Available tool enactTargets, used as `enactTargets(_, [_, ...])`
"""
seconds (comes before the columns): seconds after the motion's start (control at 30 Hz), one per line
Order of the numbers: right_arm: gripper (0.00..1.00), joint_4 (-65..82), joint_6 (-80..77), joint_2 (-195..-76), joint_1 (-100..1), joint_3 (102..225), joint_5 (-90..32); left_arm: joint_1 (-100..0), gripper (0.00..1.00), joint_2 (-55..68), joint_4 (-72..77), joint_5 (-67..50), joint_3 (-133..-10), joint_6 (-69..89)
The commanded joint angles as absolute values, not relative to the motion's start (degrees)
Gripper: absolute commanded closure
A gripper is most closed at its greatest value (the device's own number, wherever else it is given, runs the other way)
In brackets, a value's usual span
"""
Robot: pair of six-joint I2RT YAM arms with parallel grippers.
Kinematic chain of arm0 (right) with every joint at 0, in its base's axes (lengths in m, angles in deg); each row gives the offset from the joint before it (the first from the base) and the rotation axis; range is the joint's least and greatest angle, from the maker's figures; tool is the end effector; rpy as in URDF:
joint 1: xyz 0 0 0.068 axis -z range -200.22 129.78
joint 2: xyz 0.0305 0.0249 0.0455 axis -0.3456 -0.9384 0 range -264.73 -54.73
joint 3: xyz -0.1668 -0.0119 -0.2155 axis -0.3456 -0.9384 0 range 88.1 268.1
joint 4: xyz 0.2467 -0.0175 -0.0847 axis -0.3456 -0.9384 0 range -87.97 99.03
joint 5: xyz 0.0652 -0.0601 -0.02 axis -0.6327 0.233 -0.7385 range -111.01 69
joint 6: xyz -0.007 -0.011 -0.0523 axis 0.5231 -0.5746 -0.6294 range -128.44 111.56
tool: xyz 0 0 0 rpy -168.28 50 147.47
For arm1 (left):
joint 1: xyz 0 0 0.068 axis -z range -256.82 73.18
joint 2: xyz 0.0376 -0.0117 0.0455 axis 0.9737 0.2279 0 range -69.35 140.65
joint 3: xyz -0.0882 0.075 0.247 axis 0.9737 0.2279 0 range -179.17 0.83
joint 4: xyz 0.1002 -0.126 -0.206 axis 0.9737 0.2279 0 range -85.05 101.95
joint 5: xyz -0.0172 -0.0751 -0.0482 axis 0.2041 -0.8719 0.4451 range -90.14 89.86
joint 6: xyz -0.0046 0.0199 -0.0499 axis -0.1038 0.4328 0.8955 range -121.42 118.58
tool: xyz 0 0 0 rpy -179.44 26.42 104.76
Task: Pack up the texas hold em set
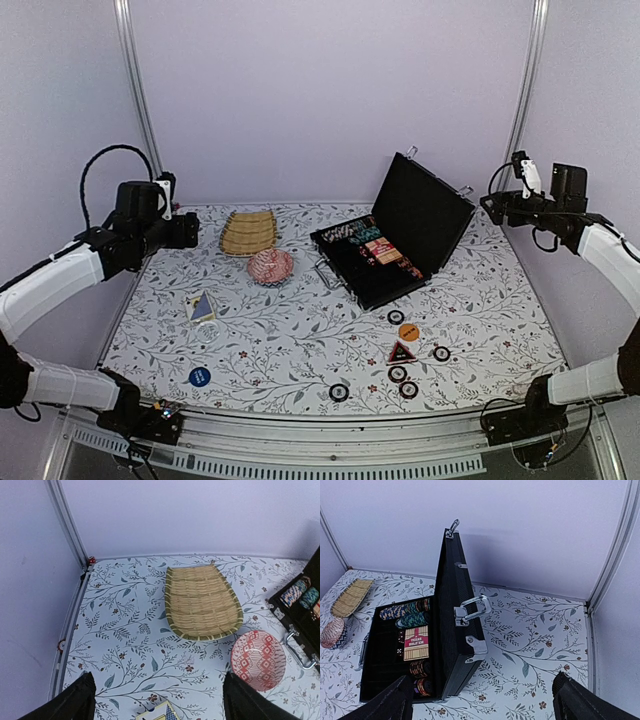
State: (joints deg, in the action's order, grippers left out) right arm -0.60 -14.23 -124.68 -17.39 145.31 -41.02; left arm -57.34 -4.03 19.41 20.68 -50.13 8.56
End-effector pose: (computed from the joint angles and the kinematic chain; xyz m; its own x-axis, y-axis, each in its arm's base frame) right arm 0.2813 -0.0016 0.3250 -0.3509 -0.0775 -0.9332 -0.3068 0.9511 0.0364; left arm 0.2455 -0.0733 0.2990 -0.4508 -0.0124 -0.8925 -0.0609 0.9980 0.0169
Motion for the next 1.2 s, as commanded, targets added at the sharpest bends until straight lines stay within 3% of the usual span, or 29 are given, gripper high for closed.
enactTargets(0.0, [0.01,0.01,-19.18,-126.14,-17.54,145.26,-51.77,-56.18,0.18,-2.78,15.67,10.35,-51.64,7.73])
enactTargets(0.17, [0.08,-5.53,-26.86,-130.87,-26.58,149.71,-50.81,-55.07,0.41,-0.39,13.09,1.86,-53.95,5.91])
enactTargets(0.37, [0.25,-11.76,-33.69,-141.00,-41.71,157.51,-47.72,-54.50,0.54,5.95,11.75,-2.36,-59.00,3.65])
enactTargets(0.5, [0.40,-15.97,-34.54,-151.07,-50.43,164.17,-46.69,-54.44,0.50,8.53,11.54,-2.40,-59.79,2.01])
enactTargets(0.63, [0.49,-20.24,-32.73,-161.22,-56.01,171.66,-45.55,-54.40,0.46,7.98,10.75,-2.29,-57.64,1.17])
enactTargets(0.93, [0.48,-27.54,-28.31,-181.27,-58.84,190.26,-40.45,-54.32,0.43,8.11,11.41,-3.83,-57.41,0.91])
enactTargets(1.17, [0.50,-28.68,-26.88,-187.61,-58.80,195.92,-36.22,-54.28,0.42,8.25,11.95,-5.43,-57.88,1.50])
